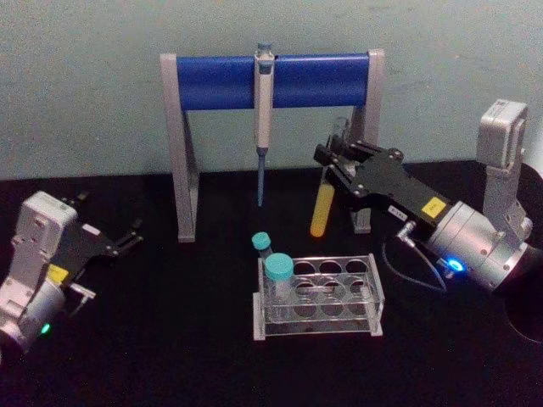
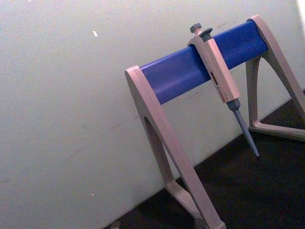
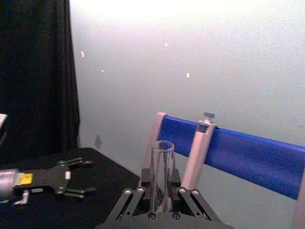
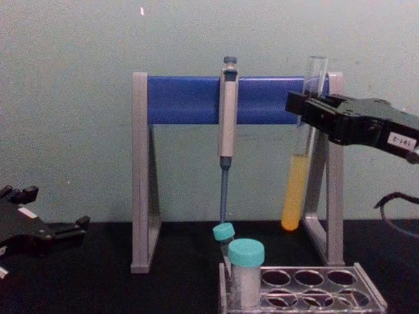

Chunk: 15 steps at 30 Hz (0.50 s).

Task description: Pick up the test tube from the test tube rack, shake it, then place it back into the test tube rack.

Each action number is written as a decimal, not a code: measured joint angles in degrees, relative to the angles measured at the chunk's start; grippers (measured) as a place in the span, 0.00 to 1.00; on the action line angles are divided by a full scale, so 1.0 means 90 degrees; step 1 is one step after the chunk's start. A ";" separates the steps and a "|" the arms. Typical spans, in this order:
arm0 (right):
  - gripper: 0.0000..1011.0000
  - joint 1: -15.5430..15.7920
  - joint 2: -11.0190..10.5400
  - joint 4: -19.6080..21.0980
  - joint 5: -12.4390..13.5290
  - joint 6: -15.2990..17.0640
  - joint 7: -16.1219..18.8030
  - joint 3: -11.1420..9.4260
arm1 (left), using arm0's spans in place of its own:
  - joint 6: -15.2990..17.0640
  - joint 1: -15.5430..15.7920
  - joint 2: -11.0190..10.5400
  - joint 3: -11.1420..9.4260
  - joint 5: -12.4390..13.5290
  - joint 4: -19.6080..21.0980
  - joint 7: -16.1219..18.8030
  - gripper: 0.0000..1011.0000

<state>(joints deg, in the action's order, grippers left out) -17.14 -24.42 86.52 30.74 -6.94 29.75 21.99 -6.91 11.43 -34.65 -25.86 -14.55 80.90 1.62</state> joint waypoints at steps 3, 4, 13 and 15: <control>0.23 -0.0023 0.0025 -0.0048 -0.0055 -0.0001 -0.0056 -0.0030 | 0.0000 0.0000 0.0000 0.0000 0.0000 0.0000 0.0000 0.99; 0.23 -0.0025 0.0028 -0.0053 -0.0064 0.0000 -0.0063 -0.0038 | 0.0000 0.0000 0.0000 0.0000 0.0000 0.0000 0.0000 0.99; 0.23 -0.0016 0.0040 -0.0055 -0.0118 0.0039 -0.0086 -0.0106 | 0.0000 0.0000 0.0000 0.0000 0.0000 0.0000 0.0000 0.99; 0.23 -0.0015 0.0042 -0.0052 -0.0121 0.0053 -0.0082 -0.0117 | 0.0000 0.0000 0.0000 0.0000 0.0000 0.0000 0.0000 0.99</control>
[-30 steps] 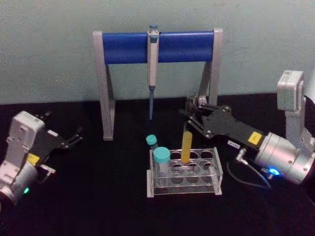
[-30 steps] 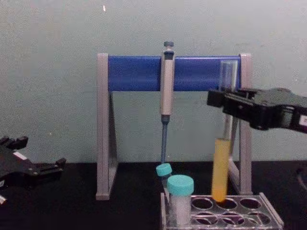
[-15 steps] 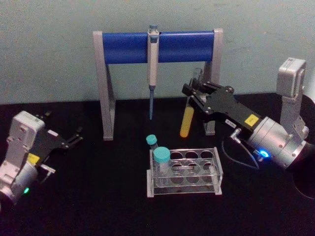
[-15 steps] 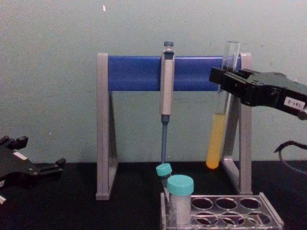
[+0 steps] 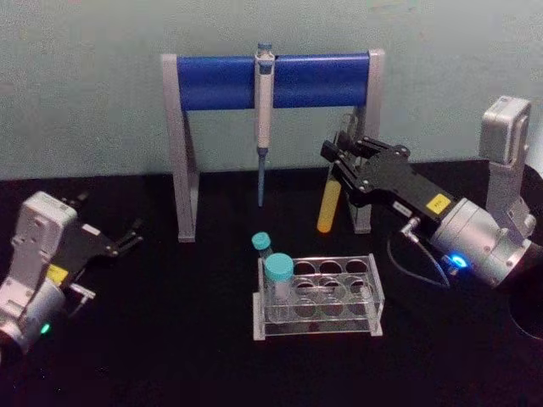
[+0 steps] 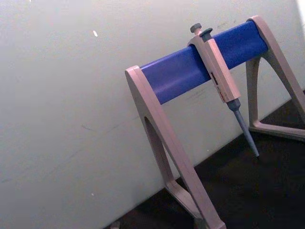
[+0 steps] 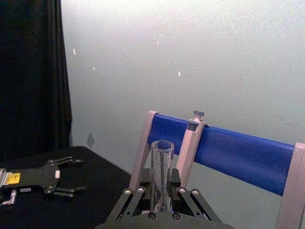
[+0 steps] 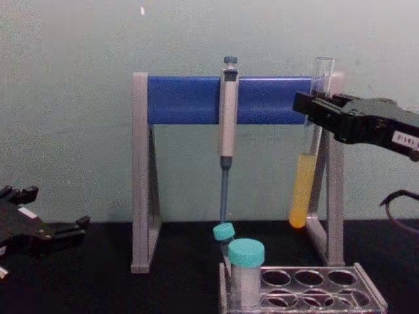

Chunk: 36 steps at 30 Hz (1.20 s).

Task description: Pick up the test tube from the test tube rack, shake it, then place it back into the test tube rack.

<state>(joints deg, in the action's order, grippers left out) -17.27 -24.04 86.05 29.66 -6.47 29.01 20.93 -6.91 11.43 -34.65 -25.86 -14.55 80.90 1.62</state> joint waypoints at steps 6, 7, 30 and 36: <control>0.23 0.0022 -0.0001 0.0021 -0.0004 0.0023 0.0011 -0.0027 | 0.0000 0.0000 0.0000 0.0000 0.0000 0.0000 0.0000 0.99; 0.23 0.0024 -0.0003 0.0025 -0.0004 0.0025 0.0014 -0.0028 | 0.0000 0.0000 0.0000 0.0000 0.0000 0.0000 0.0000 0.99; 0.23 0.0255 -0.0367 0.0353 0.0662 0.0406 0.0585 0.0030 | 0.0000 0.0000 0.0000 0.0000 0.0000 0.0000 0.0000 0.99; 0.23 0.0311 -0.0558 0.0435 0.0776 0.0466 0.0724 0.0185 | 0.0000 0.0000 0.0000 0.0000 0.0000 0.0000 0.0000 0.99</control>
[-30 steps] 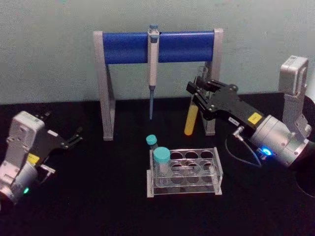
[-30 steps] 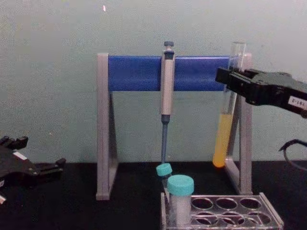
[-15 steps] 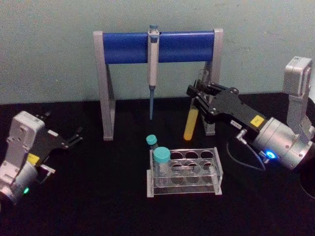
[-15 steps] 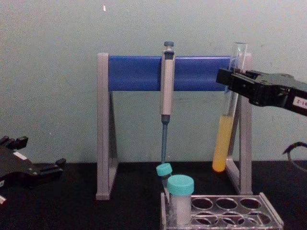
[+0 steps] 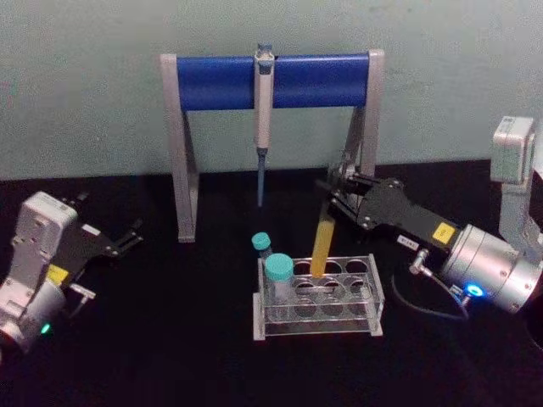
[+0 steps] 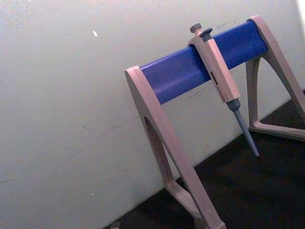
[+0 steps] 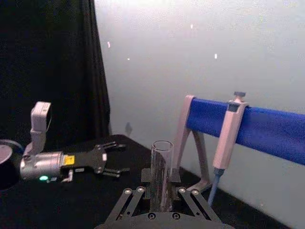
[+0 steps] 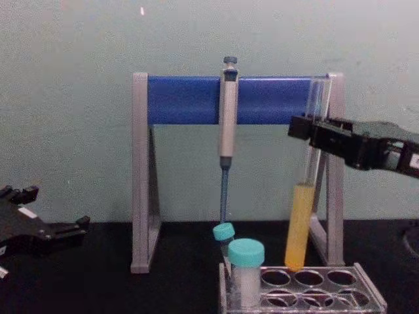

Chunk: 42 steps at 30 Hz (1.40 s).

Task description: Pick up the test tube from the test tube rack, shake it, then place it back into the test tube rack.

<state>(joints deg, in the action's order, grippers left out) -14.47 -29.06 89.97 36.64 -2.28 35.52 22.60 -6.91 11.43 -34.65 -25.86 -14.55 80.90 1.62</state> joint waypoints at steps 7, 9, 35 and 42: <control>0.23 -0.0001 -0.0075 -0.0025 0.0035 -0.0030 0.0050 0.0146 | 0.0000 0.0000 0.0000 0.0000 0.0000 0.0000 0.0000 0.99; 0.23 -0.0013 -0.0079 -0.0052 0.0040 -0.0048 0.0058 0.0184 | 0.0000 0.0000 0.0000 0.0000 0.0000 0.0000 0.0000 0.99; 0.23 -0.0096 0.0004 -0.0315 -0.0086 -0.0137 -0.0027 0.0424 | 0.0000 0.0000 0.0000 0.0000 0.0000 0.0000 0.0000 0.99; 0.23 -0.0086 0.0046 -0.0408 -0.0153 -0.0135 -0.0057 0.0464 | 0.0000 0.0000 0.0000 0.0000 0.0000 0.0000 0.0000 0.99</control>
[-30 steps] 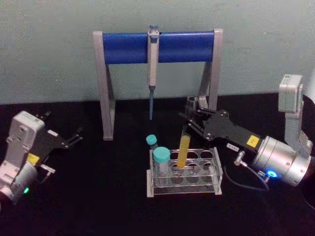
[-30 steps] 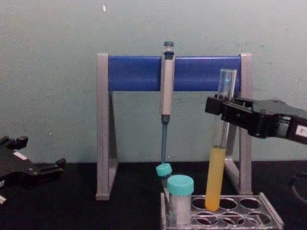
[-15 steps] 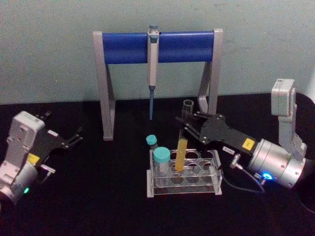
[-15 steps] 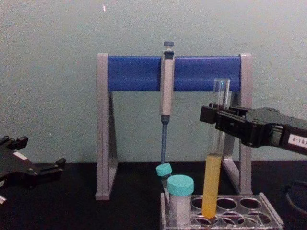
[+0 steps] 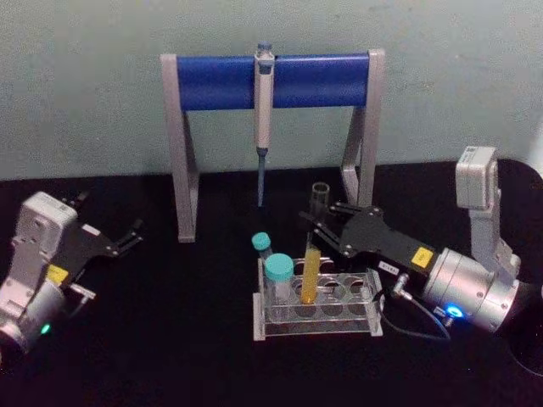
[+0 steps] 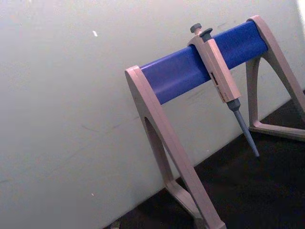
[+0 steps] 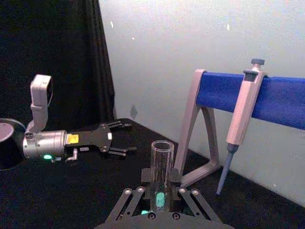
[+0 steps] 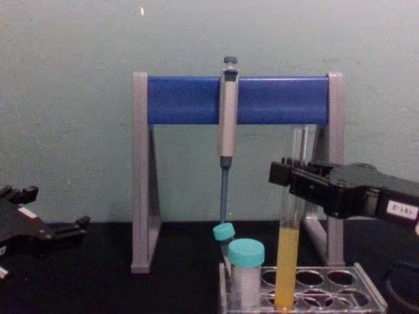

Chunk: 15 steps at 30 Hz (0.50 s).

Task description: Pick up the test tube from the test tube rack, shake it, then place it back into the test tube rack.

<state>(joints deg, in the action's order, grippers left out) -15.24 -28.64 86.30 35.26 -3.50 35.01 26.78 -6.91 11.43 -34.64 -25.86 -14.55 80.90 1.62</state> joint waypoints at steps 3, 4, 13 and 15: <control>0.23 0.0000 0.0025 -0.0052 -0.0051 -0.0009 -0.0024 0.0018 | 0.0000 0.0000 0.0000 0.0000 0.0000 0.0000 0.0000 0.99; 0.23 -0.0001 0.0031 -0.0067 -0.0061 -0.0013 -0.0024 0.0021 | 0.0000 0.0000 0.0000 0.0000 0.0000 0.0000 0.0000 0.99; 0.23 -0.0019 0.0104 -0.0228 -0.0164 -0.0030 -0.0025 0.0058 | 0.0000 0.0000 0.0000 0.0000 0.0000 0.0000 0.0000 0.99; 0.23 -0.0019 0.0116 -0.0251 -0.0187 -0.0028 -0.0026 0.0069 | 0.0000 0.0000 0.0000 0.0000 0.0000 0.0000 0.0000 0.99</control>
<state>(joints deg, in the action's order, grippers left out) -15.42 -27.59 84.03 33.58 -3.74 34.78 27.40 -6.91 11.43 -34.65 -25.86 -14.55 80.90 1.62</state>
